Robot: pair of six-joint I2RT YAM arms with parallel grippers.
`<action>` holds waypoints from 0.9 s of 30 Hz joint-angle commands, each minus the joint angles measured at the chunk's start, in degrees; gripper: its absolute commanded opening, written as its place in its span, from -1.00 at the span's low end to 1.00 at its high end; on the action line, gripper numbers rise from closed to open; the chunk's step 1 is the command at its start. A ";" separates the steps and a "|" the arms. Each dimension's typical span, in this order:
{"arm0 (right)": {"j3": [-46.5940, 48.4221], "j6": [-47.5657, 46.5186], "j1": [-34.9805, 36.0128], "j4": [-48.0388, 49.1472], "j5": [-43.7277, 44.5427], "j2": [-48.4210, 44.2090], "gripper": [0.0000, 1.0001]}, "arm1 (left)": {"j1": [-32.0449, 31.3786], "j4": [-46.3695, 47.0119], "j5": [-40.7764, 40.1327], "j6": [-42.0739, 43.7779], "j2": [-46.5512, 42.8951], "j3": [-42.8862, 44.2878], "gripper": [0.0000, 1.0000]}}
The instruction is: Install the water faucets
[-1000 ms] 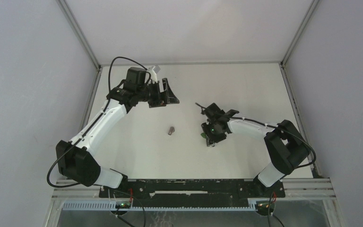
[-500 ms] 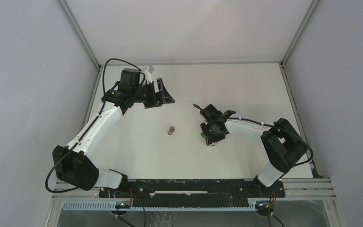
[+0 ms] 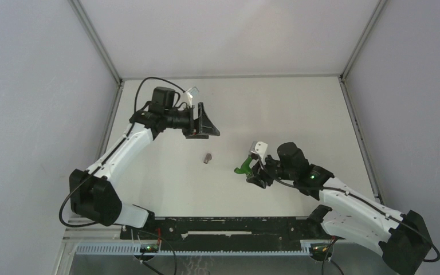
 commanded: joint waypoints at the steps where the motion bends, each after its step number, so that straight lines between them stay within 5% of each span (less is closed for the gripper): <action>1: 1.20 -10.40 0.42 6.01 -5.39 -2.79 -1.00 | -5.12 1.69 7.17 -1.29 2.00 0.45 0.66; 13: 5.12 -12.06 1.21 4.38 -8.75 -1.97 -1.00 | -14.75 -2.01 10.16 -0.21 10.83 5.72 0.62; 27: 6.46 -12.33 1.84 2.23 -8.71 -0.81 -1.00 | -16.69 5.33 6.54 -8.39 14.31 7.35 0.15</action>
